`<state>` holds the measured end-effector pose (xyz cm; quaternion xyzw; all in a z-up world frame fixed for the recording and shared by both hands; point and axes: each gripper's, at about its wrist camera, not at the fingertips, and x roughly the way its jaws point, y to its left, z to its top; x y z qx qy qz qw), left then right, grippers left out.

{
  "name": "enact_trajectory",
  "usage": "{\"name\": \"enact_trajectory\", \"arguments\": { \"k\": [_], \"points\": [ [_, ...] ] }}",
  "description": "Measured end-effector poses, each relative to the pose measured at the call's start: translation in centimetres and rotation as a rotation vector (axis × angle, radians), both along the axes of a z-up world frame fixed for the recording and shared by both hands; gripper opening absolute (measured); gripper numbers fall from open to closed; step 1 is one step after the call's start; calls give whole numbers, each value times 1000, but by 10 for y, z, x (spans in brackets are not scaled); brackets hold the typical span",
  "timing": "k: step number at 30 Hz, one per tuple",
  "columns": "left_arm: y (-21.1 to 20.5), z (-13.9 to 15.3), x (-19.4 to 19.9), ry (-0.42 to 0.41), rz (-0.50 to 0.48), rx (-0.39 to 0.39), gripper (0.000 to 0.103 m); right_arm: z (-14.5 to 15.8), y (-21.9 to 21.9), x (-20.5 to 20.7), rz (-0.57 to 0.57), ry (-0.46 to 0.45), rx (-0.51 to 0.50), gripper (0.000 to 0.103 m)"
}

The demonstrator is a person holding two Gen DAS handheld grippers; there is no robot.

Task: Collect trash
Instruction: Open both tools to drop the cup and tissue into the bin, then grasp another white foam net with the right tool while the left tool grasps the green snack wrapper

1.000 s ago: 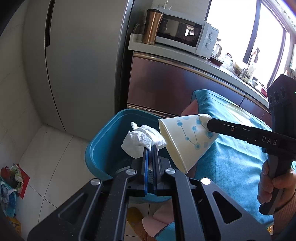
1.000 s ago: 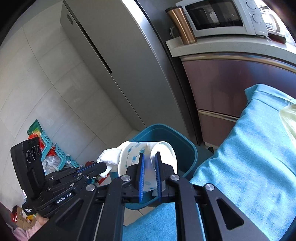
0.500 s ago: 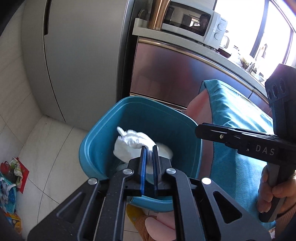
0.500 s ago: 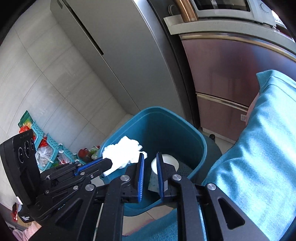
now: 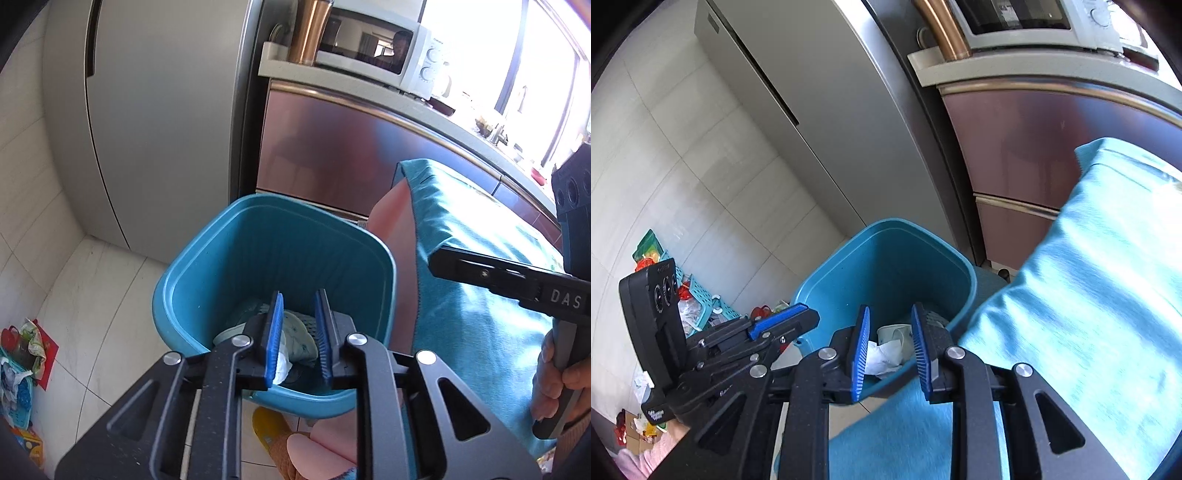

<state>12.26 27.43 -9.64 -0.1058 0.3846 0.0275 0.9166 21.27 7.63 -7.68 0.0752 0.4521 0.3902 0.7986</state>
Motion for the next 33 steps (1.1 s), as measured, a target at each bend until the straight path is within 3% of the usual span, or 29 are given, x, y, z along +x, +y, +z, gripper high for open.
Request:
{"name": "enact_trajectory", "arguments": {
  "k": [6, 9, 15, 27, 33],
  "points": [
    [-19, 23, -13, -64, -40, 13, 29, 20, -33, -23, -21, -66, 36, 28],
    [-39, 37, -22, -108, -90, 17, 37, 32, -56, -39, -37, -108, 51, 29],
    [-93, 57, -34, -162, -246, 2, 42, 52, -107, -65, -106, -170, 67, 32],
    [-228, 57, -35, -134, -569, -87, 43, 56, -243, -111, -406, -207, 18, 38],
    [-287, 48, -31, -103, -670, -68, 43, 45, -307, -120, -555, -186, 0, 38]
  ]
}}
